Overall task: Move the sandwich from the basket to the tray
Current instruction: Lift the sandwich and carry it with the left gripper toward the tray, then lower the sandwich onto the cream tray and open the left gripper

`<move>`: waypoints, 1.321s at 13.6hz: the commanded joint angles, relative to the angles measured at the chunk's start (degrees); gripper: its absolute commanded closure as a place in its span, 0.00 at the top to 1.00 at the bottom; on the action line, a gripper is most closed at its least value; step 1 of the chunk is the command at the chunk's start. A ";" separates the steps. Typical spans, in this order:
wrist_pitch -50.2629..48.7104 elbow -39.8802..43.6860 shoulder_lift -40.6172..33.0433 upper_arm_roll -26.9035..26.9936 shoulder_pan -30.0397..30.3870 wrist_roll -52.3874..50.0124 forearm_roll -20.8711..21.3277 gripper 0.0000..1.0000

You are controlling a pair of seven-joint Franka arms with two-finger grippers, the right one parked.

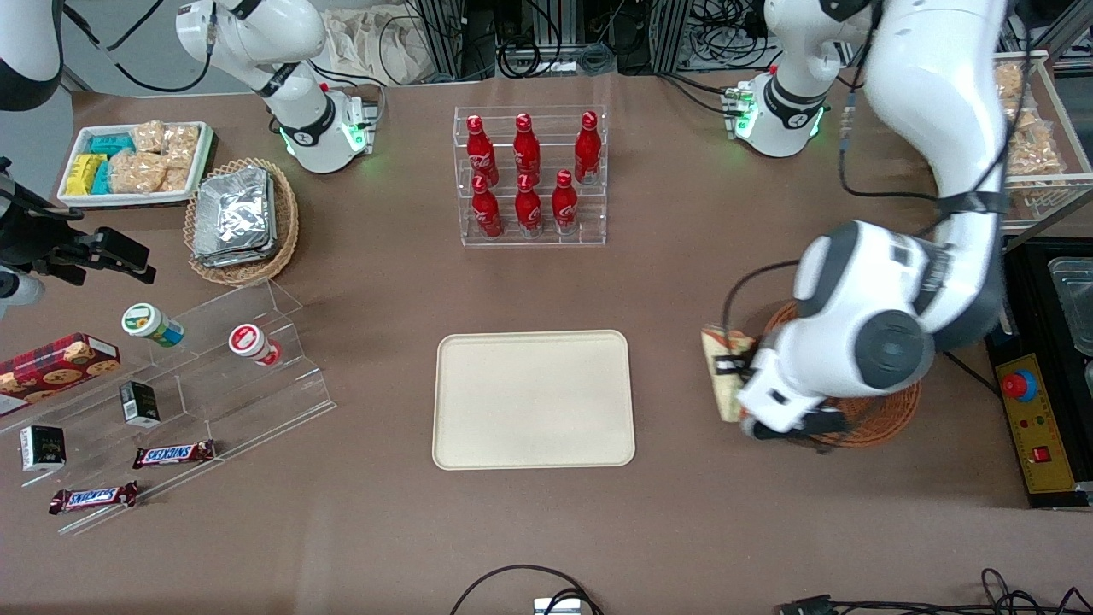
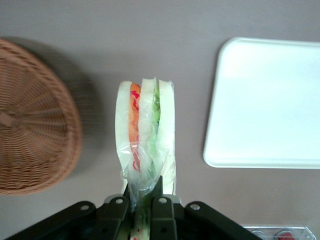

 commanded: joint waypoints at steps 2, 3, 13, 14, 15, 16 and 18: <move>7.12 5.85 8.26 0.54 -6.14 -1.16 1.91 0.00; 8.98 5.76 9.14 0.54 -7.46 -1.34 1.91 0.00; 19.54 5.06 16.88 0.81 -10.81 -1.60 1.74 0.23; 19.54 4.97 16.97 0.81 -10.81 -1.69 1.56 0.33; 19.54 4.10 16.97 0.72 -10.81 -1.60 1.47 0.53; 19.63 3.22 16.97 0.72 -10.63 -1.51 1.47 0.70; 19.63 2.95 16.88 0.72 -10.55 -1.16 1.65 1.00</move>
